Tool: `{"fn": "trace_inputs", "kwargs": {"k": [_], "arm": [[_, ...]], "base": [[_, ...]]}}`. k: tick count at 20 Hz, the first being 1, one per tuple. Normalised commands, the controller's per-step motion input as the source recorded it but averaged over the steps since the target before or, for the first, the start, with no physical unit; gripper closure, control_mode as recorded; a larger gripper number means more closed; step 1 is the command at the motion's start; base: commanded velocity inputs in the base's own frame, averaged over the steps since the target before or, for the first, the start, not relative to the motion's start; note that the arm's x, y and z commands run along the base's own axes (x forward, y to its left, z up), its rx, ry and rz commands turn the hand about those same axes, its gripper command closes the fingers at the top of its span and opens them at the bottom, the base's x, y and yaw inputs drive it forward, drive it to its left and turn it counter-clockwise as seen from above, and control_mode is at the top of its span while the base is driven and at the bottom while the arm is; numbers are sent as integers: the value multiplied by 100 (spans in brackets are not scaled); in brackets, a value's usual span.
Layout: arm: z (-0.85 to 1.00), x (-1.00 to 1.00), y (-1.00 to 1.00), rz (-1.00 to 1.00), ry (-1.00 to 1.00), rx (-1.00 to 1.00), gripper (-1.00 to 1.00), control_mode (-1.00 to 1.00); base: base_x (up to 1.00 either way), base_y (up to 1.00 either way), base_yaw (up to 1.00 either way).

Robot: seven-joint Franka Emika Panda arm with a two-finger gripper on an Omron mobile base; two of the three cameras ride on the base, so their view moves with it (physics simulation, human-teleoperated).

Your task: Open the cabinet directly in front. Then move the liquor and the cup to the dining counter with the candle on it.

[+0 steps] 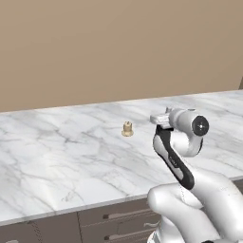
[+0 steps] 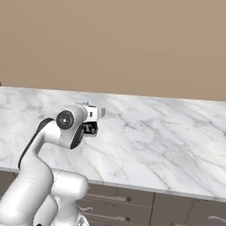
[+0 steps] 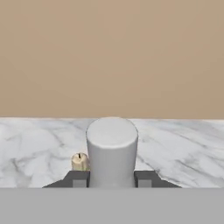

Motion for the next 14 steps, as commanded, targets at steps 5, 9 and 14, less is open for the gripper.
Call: {"fn": "trace_inputs", "kwargs": {"k": [5, 9, 14], "arm": [[0, 63, 0, 0, 10, 0, 100, -100], [-6, 63, 0, 0, 15, 0, 100, -100], [-26, 43, 0, 0, 7, 0, 100, -100]], "base": [[0, 0, 0], [0, 0, 0], [0, 0, 0]]}}
